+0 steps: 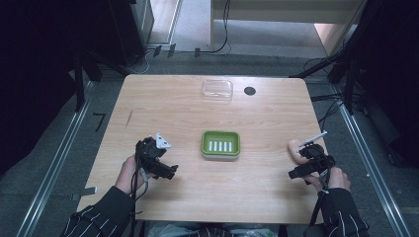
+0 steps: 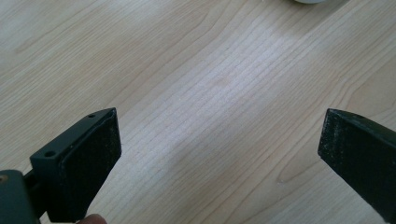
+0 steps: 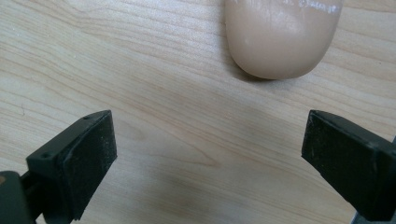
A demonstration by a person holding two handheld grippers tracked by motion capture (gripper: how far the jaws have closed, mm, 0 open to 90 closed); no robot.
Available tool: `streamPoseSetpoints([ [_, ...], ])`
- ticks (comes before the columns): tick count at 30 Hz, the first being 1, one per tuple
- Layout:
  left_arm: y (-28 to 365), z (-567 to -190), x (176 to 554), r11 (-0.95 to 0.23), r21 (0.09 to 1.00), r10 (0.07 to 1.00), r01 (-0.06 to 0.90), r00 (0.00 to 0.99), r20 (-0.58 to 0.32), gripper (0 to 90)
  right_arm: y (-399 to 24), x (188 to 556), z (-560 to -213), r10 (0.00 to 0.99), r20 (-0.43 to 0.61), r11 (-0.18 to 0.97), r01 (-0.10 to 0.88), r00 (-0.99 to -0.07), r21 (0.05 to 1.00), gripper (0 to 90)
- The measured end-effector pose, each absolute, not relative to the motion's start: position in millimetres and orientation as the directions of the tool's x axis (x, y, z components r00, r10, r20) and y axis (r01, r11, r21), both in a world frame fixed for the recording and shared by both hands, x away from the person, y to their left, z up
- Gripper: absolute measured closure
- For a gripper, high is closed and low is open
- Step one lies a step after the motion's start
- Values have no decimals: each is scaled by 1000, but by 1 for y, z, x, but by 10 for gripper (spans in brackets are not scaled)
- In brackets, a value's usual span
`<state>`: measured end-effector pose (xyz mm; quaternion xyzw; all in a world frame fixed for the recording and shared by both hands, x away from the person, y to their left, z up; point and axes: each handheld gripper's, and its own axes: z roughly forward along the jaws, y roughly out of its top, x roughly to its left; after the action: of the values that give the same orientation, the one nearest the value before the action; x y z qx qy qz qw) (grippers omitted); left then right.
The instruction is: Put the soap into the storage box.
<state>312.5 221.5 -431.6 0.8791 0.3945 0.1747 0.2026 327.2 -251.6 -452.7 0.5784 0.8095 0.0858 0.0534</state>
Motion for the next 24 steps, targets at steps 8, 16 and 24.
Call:
streamPoseSetpoints([
  [8,221,-432,312,-609,495,762,620,630,150,1,-250,330,-453,942,5,329,923,-336,203,37],
  [16,224,-433,311,-606,489,766,628,626,146,1,-249,336,-451,941,-2,332,919,-340,213,38],
  [24,222,-434,311,-609,482,765,630,628,145,1,-250,342,-451,940,-5,334,917,-341,220,38],
])
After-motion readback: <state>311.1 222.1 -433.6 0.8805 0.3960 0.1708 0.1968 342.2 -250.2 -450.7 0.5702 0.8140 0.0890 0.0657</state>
